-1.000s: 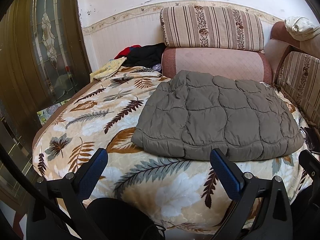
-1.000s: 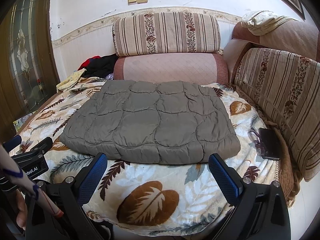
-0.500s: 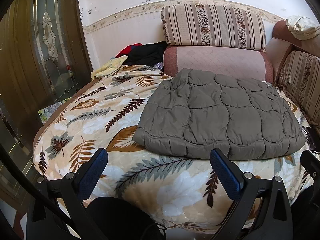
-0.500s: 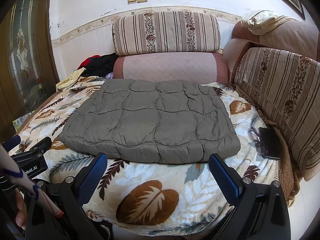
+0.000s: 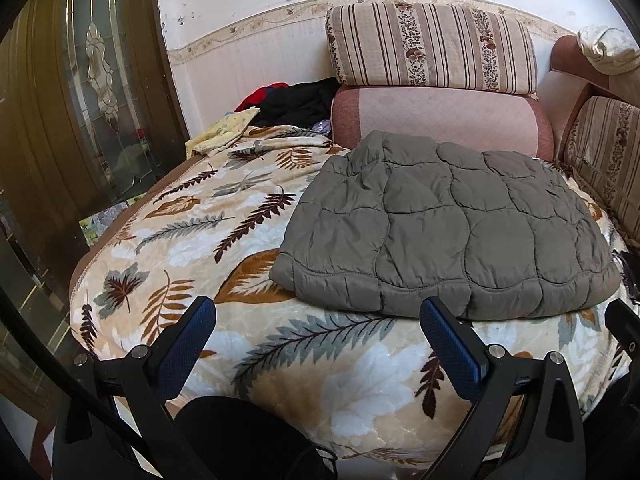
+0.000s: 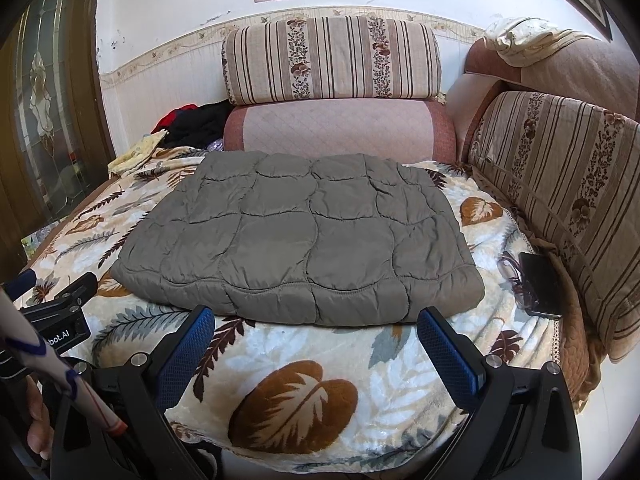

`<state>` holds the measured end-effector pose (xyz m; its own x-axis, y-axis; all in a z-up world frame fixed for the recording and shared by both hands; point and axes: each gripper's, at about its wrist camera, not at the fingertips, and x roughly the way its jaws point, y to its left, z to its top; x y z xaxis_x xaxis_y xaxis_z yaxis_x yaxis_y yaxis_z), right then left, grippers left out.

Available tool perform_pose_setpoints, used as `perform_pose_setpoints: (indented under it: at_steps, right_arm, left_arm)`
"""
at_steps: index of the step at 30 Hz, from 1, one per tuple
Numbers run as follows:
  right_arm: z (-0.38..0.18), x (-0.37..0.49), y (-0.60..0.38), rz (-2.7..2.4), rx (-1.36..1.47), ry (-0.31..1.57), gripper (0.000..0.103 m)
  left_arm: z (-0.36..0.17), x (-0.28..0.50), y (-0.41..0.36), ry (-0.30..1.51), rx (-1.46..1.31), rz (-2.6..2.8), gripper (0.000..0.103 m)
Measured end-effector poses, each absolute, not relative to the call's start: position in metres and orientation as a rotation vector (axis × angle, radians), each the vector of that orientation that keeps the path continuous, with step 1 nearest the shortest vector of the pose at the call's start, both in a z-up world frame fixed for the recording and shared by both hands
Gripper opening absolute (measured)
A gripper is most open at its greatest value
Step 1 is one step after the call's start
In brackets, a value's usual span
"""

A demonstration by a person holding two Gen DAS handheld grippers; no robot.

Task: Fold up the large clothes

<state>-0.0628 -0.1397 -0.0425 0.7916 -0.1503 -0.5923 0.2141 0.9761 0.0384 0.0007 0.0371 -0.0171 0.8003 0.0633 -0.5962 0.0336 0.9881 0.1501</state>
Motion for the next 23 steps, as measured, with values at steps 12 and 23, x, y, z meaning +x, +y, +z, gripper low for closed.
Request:
perform_pose_setpoints:
  at_steps: [12, 23]
  right_arm:
    - [-0.037, -0.052, -0.141, -0.188, 0.117, 0.600, 0.103]
    - [-0.021, -0.072, -0.147, -0.206, 0.134, 0.540, 0.103]
  left_arm:
    - [-0.004, -0.005, 0.030, 0.594, 0.209, 0.051, 0.102]
    - [0.014, -0.029, 0.019, 0.528, 0.222, -0.002, 0.102]
